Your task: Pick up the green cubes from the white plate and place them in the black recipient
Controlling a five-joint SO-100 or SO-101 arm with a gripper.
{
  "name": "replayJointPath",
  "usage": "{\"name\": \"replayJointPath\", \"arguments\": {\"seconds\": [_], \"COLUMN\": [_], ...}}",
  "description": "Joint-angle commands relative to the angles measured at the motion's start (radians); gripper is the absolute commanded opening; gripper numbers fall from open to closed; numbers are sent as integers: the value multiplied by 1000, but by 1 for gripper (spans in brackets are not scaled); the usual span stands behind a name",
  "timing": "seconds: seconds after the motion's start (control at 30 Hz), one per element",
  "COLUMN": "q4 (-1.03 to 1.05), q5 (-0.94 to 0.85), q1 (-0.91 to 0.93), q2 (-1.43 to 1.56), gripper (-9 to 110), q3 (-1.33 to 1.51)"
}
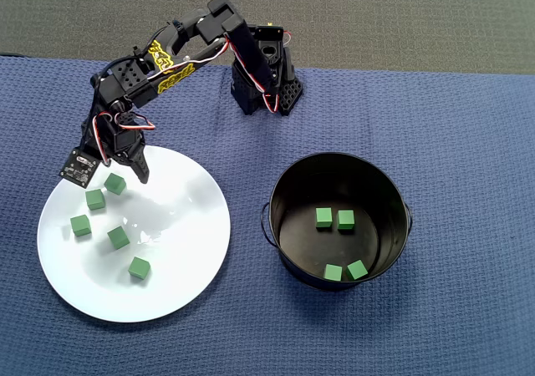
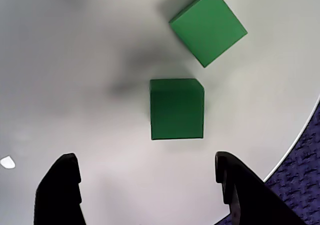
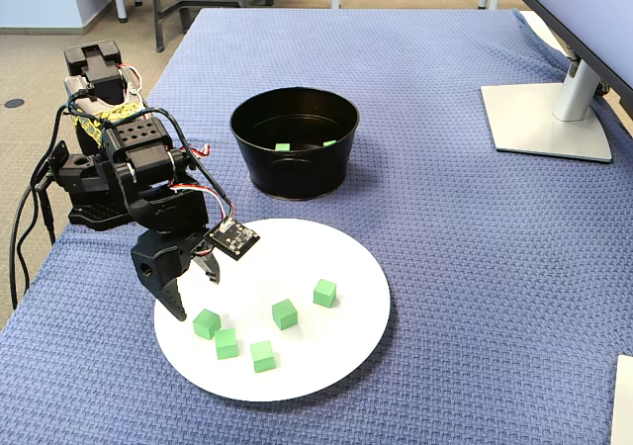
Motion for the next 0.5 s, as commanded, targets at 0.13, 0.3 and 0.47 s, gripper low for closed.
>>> {"name": "replayJointPath", "arguments": {"seconds": [0.13,0.3,0.47], "q4": [-44,-41,-40], "q5": [8,15,23], "q1": [15,20,26], "q2": [-21,-67,-110], "gripper": [28,27,25], "q3": [-78,-124,-170]}}
